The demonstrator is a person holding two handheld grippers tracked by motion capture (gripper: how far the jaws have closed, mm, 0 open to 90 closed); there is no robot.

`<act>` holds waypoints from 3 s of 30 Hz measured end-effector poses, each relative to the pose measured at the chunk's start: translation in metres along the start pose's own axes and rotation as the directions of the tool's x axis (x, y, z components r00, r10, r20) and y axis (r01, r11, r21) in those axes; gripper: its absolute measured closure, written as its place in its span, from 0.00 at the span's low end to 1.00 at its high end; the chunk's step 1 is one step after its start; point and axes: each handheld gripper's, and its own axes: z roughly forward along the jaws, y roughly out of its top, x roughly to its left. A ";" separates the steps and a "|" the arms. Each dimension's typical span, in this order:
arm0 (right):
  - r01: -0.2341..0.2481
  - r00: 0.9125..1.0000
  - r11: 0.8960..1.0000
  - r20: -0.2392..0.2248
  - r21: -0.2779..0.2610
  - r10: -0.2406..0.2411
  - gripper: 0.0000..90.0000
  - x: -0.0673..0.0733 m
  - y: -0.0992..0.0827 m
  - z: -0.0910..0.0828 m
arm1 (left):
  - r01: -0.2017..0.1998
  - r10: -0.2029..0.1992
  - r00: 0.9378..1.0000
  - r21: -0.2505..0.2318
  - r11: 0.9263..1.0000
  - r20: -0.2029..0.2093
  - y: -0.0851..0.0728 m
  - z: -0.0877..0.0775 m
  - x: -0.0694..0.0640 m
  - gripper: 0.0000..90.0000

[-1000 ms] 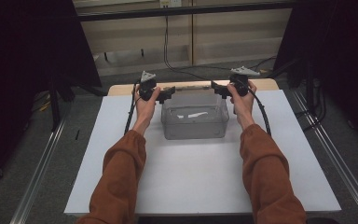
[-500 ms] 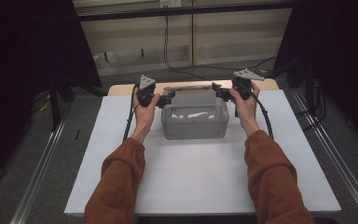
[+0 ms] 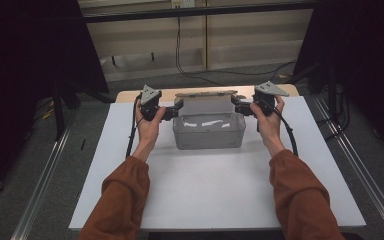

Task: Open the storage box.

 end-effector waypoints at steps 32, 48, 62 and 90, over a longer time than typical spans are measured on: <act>0.073 0.997 0.997 0.017 -0.021 -0.072 0.00 0.022 -0.024 -0.071 | -0.018 0.017 1.000 -0.076 0.997 -0.018 -0.027 -0.073 -0.021 0.02; 0.101 0.994 0.993 0.055 -0.054 -0.098 0.00 0.026 -0.038 -0.113 | -0.015 0.010 0.999 -0.090 0.996 -0.051 -0.046 -0.115 -0.027 0.02; 0.095 0.991 0.993 0.097 -0.076 -0.087 0.01 0.027 -0.048 -0.144 | -0.007 -0.004 0.995 -0.111 0.994 -0.097 -0.061 -0.153 -0.039 0.02; 0.060 0.985 0.996 0.164 -0.059 -0.050 0.00 0.012 -0.084 -0.212 | 0.006 -0.018 0.982 -0.066 0.998 -0.187 -0.085 -0.204 -0.062 0.04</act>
